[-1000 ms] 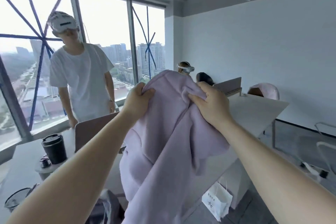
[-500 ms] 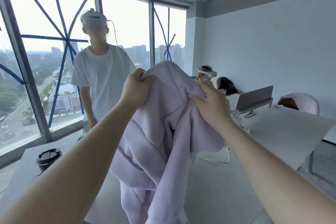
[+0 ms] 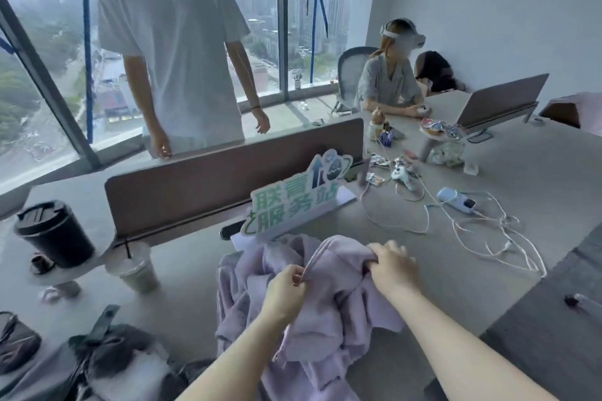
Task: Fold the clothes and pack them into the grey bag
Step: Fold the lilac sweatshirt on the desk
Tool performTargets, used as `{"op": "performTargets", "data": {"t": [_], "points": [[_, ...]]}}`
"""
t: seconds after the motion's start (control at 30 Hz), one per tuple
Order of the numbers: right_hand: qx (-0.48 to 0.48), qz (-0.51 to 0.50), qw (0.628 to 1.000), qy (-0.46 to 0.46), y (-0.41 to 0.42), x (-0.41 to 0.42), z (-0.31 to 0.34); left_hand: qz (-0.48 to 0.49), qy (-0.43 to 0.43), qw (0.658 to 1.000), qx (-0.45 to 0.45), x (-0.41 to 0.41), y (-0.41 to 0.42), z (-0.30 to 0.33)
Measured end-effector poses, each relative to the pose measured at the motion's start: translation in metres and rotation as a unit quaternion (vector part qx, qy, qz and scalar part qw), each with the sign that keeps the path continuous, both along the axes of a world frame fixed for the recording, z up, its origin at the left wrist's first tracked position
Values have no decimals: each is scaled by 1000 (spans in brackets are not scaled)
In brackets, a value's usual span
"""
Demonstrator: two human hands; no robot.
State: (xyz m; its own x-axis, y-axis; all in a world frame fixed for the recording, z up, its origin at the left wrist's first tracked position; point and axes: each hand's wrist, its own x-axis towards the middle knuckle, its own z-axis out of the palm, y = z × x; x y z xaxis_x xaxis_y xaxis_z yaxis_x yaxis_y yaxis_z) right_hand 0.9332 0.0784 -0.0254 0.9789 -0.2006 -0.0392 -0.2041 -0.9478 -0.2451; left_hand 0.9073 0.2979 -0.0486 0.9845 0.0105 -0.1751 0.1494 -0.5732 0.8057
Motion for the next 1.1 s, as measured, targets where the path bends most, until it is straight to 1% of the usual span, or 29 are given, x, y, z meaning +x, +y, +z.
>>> {"op": "performTargets", "data": {"t": [0.07, 0.13, 0.17, 0.2, 0.23, 0.27, 0.33, 0.4, 0.43, 0.47, 0.57, 0.67, 0.7, 0.73, 0.77, 0.8, 0.87, 0.9, 0.93, 0.97, 1.03, 1.1], "points": [[48, -16, 999, 1, -2, 2, -14, -6, 44, 998, 40, 2, -7, -21], [143, 8, 990, -18, -2, 3, -26, -3, 87, 993, 77, 9, -10, -35], [199, 34, 979, -10, -1, 3, -32, 5, 102, 991, 90, 13, -9, -42], [248, 56, 967, 14, 0, 3, -37, 17, 111, 988, 107, 16, -8, -47], [277, 75, 957, 48, 1, 4, -43, 28, 117, 984, 131, 19, -7, -51], [281, 96, 950, 91, 2, 7, -50, 38, 124, 979, 158, 20, -7, -57], [233, 137, 946, 177, 3, 11, -65, 33, 149, 967, 202, 16, -12, -61], [159, 175, 940, 245, 3, 13, -80, 13, 195, 962, 189, 4, -18, -67], [120, 193, 938, 263, 3, 12, -89, 3, 215, 961, 174, -3, -24, -71], [82, 212, 936, 268, 1, 12, -96, -9, 221, 961, 168, -11, -29, -78], [-3, 257, 936, 241, -13, 21, -110, -56, 176, 967, 175, -24, -53, -88], [-40, 255, 941, 218, -34, 38, -111, -104, 168, 974, 115, -16, -79, -83], [-56, 246, 945, 207, -39, 42, -110, -90, 163, 978, 88, -13, -82, -77], [-63, 234, 951, 193, -43, 43, -108, -53, 148, 985, 68, -10, -81, -72], [-55, 218, 960, 167, -45, 43, -106, 3, 119, 991, 58, -9, -75, -67], [-34, 202, 971, 123, -46, 39, -105, 69, 81, 992, 67, -8, -65, -63], [42, 190, 981, 1, -43, 23, -103, 198, 33, 974, 101, -6, -36, -64], [71, 191, 978, -47, -39, 14, -104, 249, 39, 961, 114, -6, -19, -66], [93, 195, 974, -68, -35, 4, -103, 282, 67, 948, 129, -6, -3, -67], [109, 205, 972, -49, -29, -6, -102, 298, 109, 938, 142, -5, 11, -71], [118, 222, 966, 61, -14, -22, -99, 323, 200, 914, 145, -4, 29, -75], [70, 239, 954, 169, -4, -33, -102, 356, 264, 888, 120, -6, 40, -80]]}}
